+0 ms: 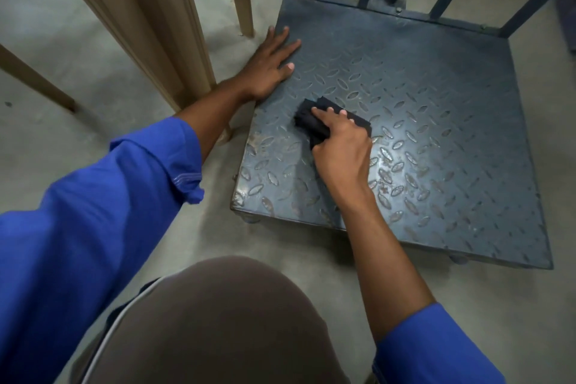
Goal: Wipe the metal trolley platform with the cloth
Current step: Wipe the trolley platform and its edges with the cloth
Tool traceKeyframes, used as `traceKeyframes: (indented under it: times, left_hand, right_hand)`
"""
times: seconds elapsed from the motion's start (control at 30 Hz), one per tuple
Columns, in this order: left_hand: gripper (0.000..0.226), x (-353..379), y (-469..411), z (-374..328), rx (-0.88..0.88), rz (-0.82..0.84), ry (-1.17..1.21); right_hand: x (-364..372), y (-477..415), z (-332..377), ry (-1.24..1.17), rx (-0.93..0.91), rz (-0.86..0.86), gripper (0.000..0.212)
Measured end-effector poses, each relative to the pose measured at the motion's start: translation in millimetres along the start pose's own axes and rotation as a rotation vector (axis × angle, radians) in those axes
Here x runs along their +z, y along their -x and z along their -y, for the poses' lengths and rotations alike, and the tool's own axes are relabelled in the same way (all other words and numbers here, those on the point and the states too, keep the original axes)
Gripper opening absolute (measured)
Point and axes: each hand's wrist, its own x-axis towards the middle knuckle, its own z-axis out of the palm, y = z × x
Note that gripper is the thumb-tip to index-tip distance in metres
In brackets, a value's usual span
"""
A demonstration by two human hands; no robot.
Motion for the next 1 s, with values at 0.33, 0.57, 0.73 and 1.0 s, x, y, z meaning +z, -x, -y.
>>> traceKeyframes:
  times: [0.33, 0.57, 0.73, 1.0]
  left_hand:
    - [0.035, -18, 16, -30, -0.031, -0.135, 0.043]
    - [0.058, 6, 74, -18, -0.097, -0.305, 0.383]
    - [0.068, -12, 65, -28, 0.023, -0.070, -0.086]
    - [0.112, -18, 93, 13, 0.305, 0.263, -0.494]
  right_hand:
    - [-2, -7, -8, -0.088, 0.063, -0.052, 0.067]
    - [-2, -16, -11, -0.039, 0.043, -0.083, 0.064]
    - [7, -40, -8, 0.014, 0.094, -0.086, 0.064]
    - [1, -20, -20, -0.010, 0.010, -0.072, 0.067]
